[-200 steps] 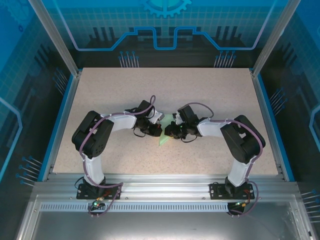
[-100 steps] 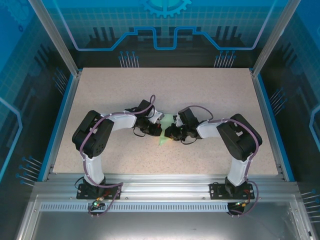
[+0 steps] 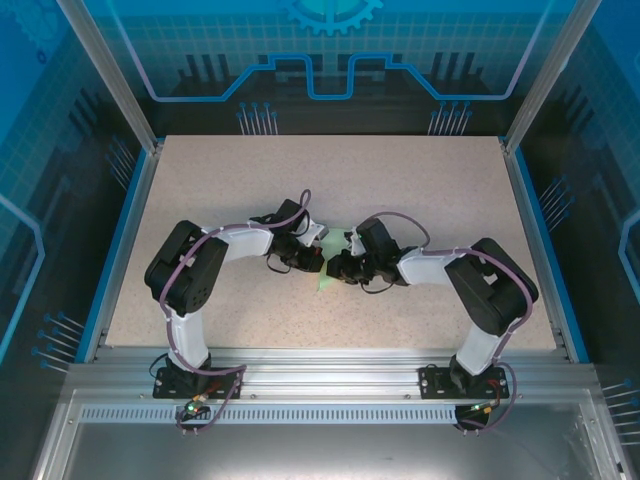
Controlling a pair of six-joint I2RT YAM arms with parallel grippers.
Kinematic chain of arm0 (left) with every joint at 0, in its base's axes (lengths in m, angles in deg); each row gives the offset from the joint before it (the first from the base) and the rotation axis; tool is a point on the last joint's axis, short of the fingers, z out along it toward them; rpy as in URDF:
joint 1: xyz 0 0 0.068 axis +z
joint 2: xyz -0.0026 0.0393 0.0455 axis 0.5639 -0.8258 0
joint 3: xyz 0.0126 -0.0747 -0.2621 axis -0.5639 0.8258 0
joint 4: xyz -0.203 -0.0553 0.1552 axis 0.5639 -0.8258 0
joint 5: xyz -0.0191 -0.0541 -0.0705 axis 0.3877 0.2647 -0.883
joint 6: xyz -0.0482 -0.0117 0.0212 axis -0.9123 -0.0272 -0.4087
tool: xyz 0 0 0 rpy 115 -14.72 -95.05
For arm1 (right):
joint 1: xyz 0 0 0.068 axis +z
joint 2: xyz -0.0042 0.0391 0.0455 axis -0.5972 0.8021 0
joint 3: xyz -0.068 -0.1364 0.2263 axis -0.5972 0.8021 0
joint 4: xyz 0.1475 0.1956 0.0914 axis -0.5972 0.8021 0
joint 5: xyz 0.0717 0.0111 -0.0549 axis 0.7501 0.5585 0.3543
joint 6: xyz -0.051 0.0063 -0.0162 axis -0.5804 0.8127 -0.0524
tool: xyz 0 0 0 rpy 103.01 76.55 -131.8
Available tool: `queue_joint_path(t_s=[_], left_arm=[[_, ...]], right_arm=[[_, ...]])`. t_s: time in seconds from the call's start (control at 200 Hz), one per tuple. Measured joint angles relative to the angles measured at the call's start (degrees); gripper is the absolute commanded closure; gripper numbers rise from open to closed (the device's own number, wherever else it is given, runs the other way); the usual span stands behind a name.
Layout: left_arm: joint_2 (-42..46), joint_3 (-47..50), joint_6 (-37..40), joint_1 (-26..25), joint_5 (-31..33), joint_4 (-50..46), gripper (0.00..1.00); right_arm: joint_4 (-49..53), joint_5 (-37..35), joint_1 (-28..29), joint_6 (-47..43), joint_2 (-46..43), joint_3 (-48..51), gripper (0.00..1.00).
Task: Fold a paper plane with a square sheet of paper (pick it up from the middle)
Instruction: Third fold the triangle at the center of the table.
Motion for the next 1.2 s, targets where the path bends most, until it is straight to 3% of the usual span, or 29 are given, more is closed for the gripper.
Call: queue_joint_path(t_s=[0.26, 0.8, 1.195], left_arm=[[0.0, -0.02, 0.02, 0.0, 0.07, 0.0, 0.96], [-0.37, -0.59, 0.04, 0.11, 0.02, -0.5, 0.96], [-0.48, -0.87, 0.17, 0.15, 0.02, -0.87, 0.96]], right_arm=[[-2.89, 0.0, 1.36, 1.4, 4.7, 0.07, 0.82], [-3.41, -0.63, 2.8, 1.62, 0.31, 0.76, 0.81], [-2.64, -1.88, 5.55, 1.79, 5.42, -1.57, 0.82]])
